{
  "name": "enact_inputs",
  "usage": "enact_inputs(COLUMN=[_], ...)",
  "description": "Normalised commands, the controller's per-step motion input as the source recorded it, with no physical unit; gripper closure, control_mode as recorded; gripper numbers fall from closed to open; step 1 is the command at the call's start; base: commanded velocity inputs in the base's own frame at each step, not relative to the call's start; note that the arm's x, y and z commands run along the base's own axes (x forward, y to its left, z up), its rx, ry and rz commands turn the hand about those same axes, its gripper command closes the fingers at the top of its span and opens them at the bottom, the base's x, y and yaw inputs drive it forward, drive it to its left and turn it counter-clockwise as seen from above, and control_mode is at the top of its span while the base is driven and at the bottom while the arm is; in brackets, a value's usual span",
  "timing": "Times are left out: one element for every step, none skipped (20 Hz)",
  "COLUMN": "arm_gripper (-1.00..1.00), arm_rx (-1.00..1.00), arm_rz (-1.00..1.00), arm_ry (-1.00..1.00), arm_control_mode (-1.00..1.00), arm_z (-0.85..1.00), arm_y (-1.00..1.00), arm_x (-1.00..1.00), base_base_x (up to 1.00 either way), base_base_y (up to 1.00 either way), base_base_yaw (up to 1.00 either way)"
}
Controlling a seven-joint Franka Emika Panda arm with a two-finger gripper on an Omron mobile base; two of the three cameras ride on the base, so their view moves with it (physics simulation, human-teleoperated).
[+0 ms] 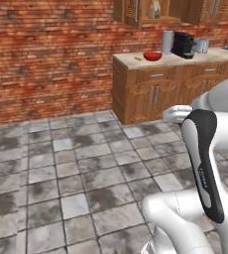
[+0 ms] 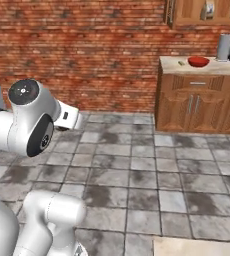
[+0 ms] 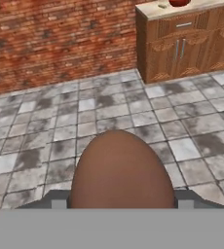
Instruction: Pick the egg and butter from the fridge and place them by the bowl for mixing.
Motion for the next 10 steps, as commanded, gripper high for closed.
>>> enact_inputs(arm_gripper=[1.00,1.00,1.00,1.00,1.00,1.00,1.00,1.00,1.00,1.00], arm_rx=[0.00,0.00,0.00,0.00,0.00,0.00,0.00,0.00,0.00,0.00], arm_rz=[0.00,0.00,0.00,0.00,0.00,0.00,0.00,0.00,0.00,0.00], arm_ry=[0.00,0.00,0.00,0.00,0.00,0.00,0.00,0.00,0.00,0.00], arm_control_mode=[1.00,1.00,1.00,1.00,1.00,1.00,1.00,1.00,1.00,1.00], arm_z=[0.00,0.00,0.00,0.00,0.00,0.00,0.00,0.00,0.00,0.00], arm_y=[0.00,0.00,0.00,0.00,0.00,0.00,0.00,0.00,0.00,0.00], arm_x=[0.00,0.00,0.00,0.00,0.00,0.00,0.00,0.00,0.00,0.00], base_base_x=[0.53,0.54,0.55,0.59,0.64,0.68,0.70,0.73,0.75,0.77], base_base_y=[0.00,0.00,0.00,0.00,0.00,0.00,0.00,0.00,0.00,0.00], base_base_yaw=[-0.45,-0.44,-0.43,-0.39,-0.34,-0.31,-0.29,-0.27,-0.24,-0.22])
